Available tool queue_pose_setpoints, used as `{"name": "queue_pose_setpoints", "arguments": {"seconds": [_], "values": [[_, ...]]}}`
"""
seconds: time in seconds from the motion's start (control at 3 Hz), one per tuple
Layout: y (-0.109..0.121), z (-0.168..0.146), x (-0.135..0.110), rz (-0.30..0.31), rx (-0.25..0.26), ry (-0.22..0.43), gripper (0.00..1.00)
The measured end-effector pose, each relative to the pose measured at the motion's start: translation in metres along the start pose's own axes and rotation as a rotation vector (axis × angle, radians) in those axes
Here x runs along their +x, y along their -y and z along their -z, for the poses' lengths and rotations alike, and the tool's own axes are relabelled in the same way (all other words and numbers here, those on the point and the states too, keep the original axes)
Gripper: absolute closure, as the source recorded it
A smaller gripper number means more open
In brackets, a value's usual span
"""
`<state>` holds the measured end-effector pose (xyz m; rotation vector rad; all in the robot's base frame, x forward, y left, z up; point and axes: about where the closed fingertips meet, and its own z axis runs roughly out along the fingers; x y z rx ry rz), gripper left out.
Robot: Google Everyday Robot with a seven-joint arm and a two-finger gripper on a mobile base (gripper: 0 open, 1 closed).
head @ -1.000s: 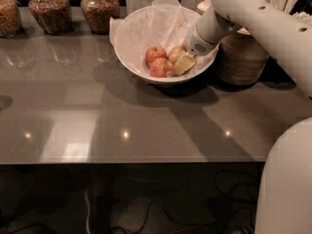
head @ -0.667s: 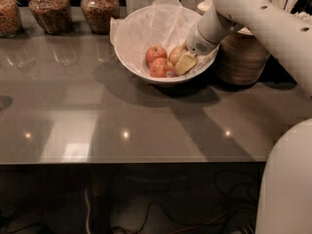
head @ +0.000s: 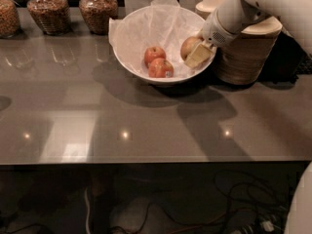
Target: Pick apple from white bowl
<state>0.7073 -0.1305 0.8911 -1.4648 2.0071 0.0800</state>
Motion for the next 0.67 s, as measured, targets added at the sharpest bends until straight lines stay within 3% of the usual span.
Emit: {"name": "queue_pose_setpoints", "arguments": {"seconds": [0.33, 0.67], "values": [[-0.01, 0.043, 0.004, -0.015, 0.024, 0.081, 1.0], [-0.035, 0.087, 0.013, -0.03, 0.021, 0.193, 1.0]]}}
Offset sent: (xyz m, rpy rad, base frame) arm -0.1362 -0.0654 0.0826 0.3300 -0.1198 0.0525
